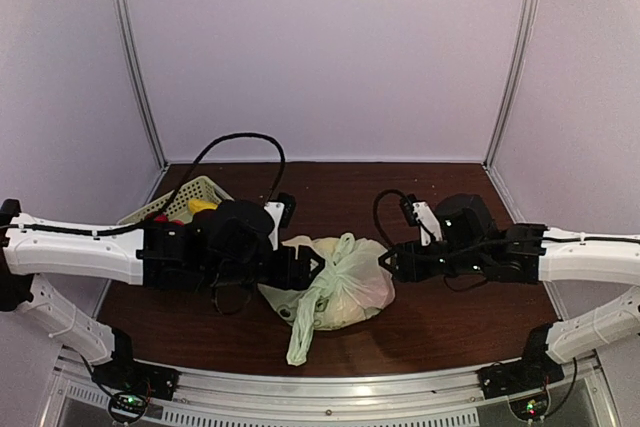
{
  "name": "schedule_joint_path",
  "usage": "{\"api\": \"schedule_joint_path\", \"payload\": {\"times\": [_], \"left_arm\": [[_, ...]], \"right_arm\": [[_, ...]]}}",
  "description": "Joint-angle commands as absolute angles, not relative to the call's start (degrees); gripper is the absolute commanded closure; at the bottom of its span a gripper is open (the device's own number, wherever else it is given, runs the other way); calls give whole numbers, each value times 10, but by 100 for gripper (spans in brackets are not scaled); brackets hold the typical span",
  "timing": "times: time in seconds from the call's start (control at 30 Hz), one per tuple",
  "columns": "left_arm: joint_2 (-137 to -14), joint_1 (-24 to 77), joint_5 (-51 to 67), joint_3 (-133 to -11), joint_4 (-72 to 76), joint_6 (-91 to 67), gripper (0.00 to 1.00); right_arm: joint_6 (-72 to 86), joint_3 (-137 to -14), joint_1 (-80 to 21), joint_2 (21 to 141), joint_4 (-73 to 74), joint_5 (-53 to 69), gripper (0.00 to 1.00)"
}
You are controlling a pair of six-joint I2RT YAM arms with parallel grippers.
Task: Untie the knot of the plastic bag and take out the fruit
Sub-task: Adjust the takeout bag at the center of the board, then untie the bag handles from the takeout bag.
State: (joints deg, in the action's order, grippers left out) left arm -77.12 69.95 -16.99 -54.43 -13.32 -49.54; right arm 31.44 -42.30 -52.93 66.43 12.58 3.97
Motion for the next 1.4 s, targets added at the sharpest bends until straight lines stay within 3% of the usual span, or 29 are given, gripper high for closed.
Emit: {"api": "schedule_joint_path", "payload": {"times": [0.0, 0.43, 0.67, 0.9, 1.23, 1.37], "left_arm": [[-809, 695, -190, -589, -191, -466, 21], [-899, 665, -144, -622, -160, -454, 10], [-923, 663, -152, -628, -169, -464, 19], [-932, 662, -155, -628, -168, -472, 39], [-925, 662, -141, -623, -161, -480, 81], [-910, 662, -130, -606, -138, -489, 91]], "right_arm": [[345, -389, -528, 614, 154, 27, 45], [359, -381, -528, 595, 146, 42, 43], [363, -374, -535, 597, 137, 45, 43], [365, -366, -540, 599, 131, 45, 43], [328, -380, -574, 602, 117, 53, 44], [306, -391, -602, 613, 101, 54, 45]]}}
